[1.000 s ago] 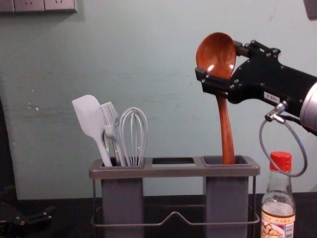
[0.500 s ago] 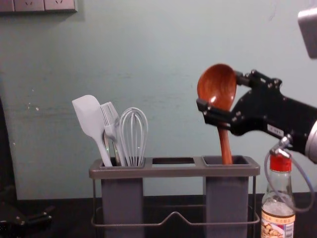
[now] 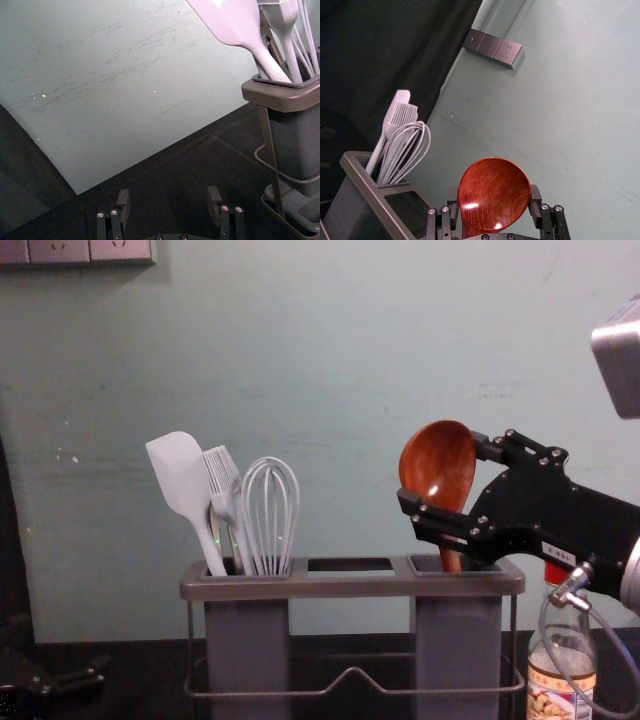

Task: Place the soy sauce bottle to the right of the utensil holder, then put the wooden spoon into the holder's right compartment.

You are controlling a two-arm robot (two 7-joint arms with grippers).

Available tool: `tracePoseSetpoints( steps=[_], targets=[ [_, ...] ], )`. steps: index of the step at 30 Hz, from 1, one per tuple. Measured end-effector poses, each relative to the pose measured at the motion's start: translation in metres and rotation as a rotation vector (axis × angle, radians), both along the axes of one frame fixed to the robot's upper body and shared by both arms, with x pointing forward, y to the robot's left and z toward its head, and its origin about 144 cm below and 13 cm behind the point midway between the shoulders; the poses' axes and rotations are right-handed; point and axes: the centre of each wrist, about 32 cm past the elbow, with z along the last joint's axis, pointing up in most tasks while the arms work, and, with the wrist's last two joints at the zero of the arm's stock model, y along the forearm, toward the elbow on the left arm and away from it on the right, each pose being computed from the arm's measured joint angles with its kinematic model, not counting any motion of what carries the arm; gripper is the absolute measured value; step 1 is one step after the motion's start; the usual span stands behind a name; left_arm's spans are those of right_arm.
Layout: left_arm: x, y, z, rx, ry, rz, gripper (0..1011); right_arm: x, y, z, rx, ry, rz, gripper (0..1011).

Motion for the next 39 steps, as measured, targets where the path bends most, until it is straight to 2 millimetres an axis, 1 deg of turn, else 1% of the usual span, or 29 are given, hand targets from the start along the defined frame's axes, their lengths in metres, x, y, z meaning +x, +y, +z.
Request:
tracePoseSetpoints(
  steps=[4, 10, 11, 17, 22, 26, 28, 29, 30, 32, 33, 35, 36, 39],
  targets=[
    [0.0, 0.0, 0.0, 0.0, 0.0, 0.0, 1005, 0.0, 0.0, -0.001, -0.003, 0.007, -0.003, 849],
    [0.0, 0.0, 0.0, 0.0, 0.0, 0.0, 1005, -0.001, 0.001, 0.002, 0.002, 0.004, -0.015, 994],
    [0.0, 0.0, 0.0, 0.0, 0.0, 0.0, 1005, -0.001, 0.001, 0.003, 0.004, 0.004, -0.017, 1002],
    [0.0, 0.0, 0.0, 0.0, 0.0, 0.0, 1005, -0.003, 0.001, 0.013, 0.017, -0.014, -0.031, 1000],
    [0.0, 0.0, 0.0, 0.0, 0.0, 0.0, 1005, -0.009, -0.002, 0.022, 0.033, -0.031, -0.04, 1002],
    [0.0, 0.0, 0.0, 0.0, 0.0, 0.0, 1005, -0.02, -0.007, 0.028, 0.061, -0.03, -0.056, 1002],
    [0.0, 0.0, 0.0, 0.0, 0.0, 0.0, 1005, -0.033, -0.01, 0.033, 0.078, -0.004, -0.074, 1002],
    [0.0, 0.0, 0.0, 0.0, 0.0, 0.0, 1005, -0.033, -0.01, 0.033, 0.078, -0.004, -0.074, 1002],
    [0.0, 0.0, 0.0, 0.0, 0.0, 0.0, 1005, -0.043, -0.012, 0.036, 0.078, 0.016, -0.085, 1002],
    [0.0, 0.0, 0.0, 0.0, 0.0, 0.0, 1005, -0.053, -0.014, 0.04, 0.076, 0.034, -0.098, 1002],
    [0.0, 0.0, 0.0, 0.0, 0.0, 0.0, 1005, -0.063, -0.016, 0.044, 0.074, 0.053, -0.11, 1002],
    [0.0, 0.0, 0.0, 0.0, 0.0, 0.0, 1005, -0.075, -0.019, 0.05, 0.072, 0.079, -0.128, 1002],
    [0.0, 0.0, 0.0, 0.0, 0.0, 0.0, 1005, -0.075, -0.019, 0.05, 0.072, 0.079, -0.128, 1002],
    [0.0, 0.0, 0.0, 0.0, 0.0, 0.0, 1005, -0.097, -0.026, 0.056, 0.075, 0.135, -0.152, 1002]
  ],
)
